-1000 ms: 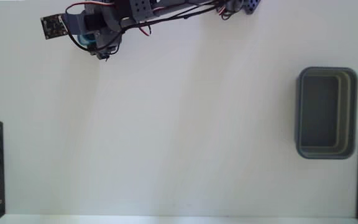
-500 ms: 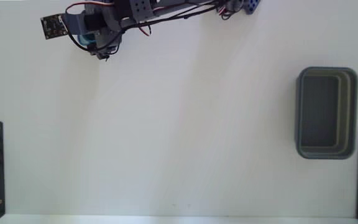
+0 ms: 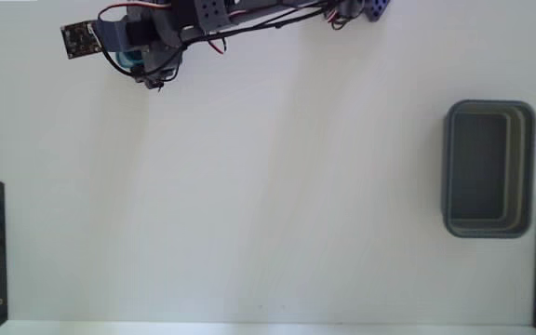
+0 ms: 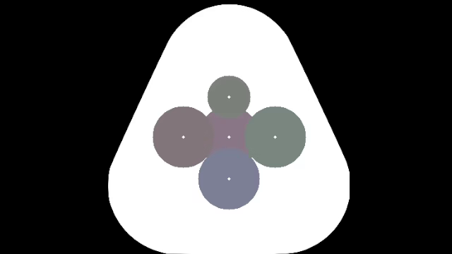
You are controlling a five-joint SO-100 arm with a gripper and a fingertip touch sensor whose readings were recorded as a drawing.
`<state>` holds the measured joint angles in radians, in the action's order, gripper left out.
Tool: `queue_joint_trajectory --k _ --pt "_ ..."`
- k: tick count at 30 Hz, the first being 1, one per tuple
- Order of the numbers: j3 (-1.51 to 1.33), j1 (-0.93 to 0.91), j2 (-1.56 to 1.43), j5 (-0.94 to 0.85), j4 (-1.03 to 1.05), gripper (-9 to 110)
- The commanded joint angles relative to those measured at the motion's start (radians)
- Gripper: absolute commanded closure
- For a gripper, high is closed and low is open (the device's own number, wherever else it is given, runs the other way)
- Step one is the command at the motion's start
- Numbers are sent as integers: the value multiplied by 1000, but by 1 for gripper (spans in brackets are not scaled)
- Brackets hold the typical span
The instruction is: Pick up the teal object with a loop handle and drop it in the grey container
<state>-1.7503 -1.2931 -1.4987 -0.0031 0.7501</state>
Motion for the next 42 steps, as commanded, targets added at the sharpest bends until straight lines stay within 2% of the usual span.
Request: queue_joint_trajectory --k 1,12,42 --pt "3 -13 -37 3 -12 36" --pt "15 -13 -39 3 2 36" --pt "269 -13 -56 3 273 36"
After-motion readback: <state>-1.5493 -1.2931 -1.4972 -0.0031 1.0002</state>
